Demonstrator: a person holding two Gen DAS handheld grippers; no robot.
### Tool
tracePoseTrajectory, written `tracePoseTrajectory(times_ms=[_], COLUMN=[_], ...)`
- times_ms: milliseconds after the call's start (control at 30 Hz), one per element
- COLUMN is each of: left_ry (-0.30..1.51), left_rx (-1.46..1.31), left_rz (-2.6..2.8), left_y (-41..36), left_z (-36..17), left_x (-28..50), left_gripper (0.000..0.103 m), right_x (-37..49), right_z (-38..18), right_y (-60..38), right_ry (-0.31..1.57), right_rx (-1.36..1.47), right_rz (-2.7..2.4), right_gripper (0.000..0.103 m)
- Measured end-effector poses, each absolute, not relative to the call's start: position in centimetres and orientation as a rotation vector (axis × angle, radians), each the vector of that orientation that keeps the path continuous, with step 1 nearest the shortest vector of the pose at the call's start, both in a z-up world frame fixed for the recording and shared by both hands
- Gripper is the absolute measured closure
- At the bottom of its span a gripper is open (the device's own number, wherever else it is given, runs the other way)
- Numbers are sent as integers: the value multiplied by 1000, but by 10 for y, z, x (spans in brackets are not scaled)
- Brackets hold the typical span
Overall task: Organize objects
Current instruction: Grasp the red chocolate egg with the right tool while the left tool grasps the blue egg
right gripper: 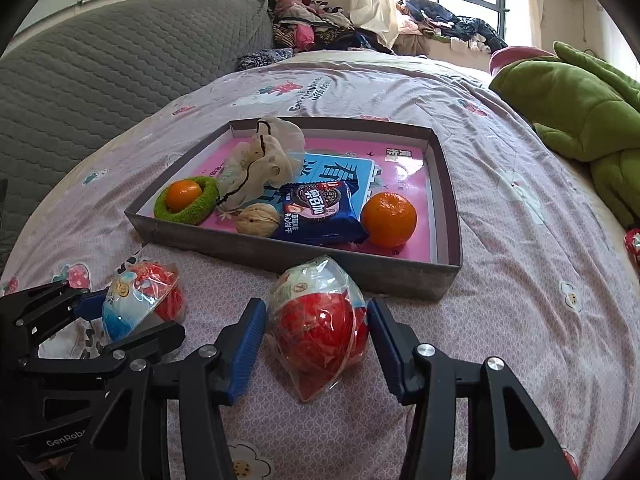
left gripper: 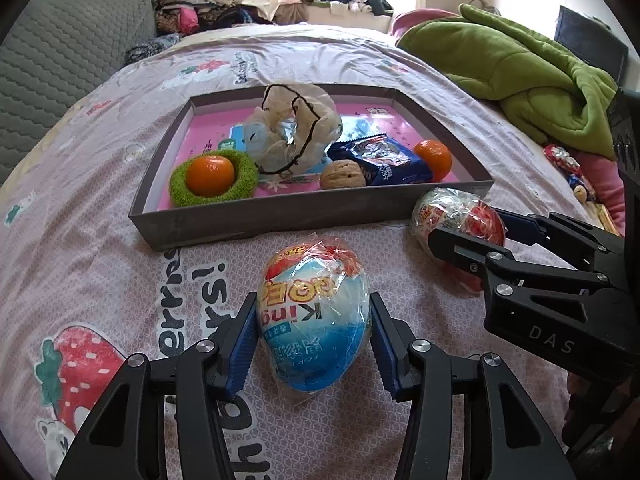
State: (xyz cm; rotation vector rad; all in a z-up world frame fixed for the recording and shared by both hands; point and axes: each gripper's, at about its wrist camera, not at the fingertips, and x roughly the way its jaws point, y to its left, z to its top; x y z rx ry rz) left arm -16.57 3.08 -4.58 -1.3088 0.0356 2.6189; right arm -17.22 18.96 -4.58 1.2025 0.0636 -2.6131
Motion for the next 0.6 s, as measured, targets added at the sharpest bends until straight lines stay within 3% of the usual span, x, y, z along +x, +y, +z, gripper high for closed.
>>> tracePoseTrajectory(times_ms=[600], left_ry=[48], left_rx=[-1217], left_rz=[2679], left_y=[20], left_z=[-21], left_x=[-156], left_gripper=[52], right_x=[-158], right_z=[-23], right_y=[191], right_ry=[65], right_rx=[1097], right_rz=[-2629], right_gripper=[50])
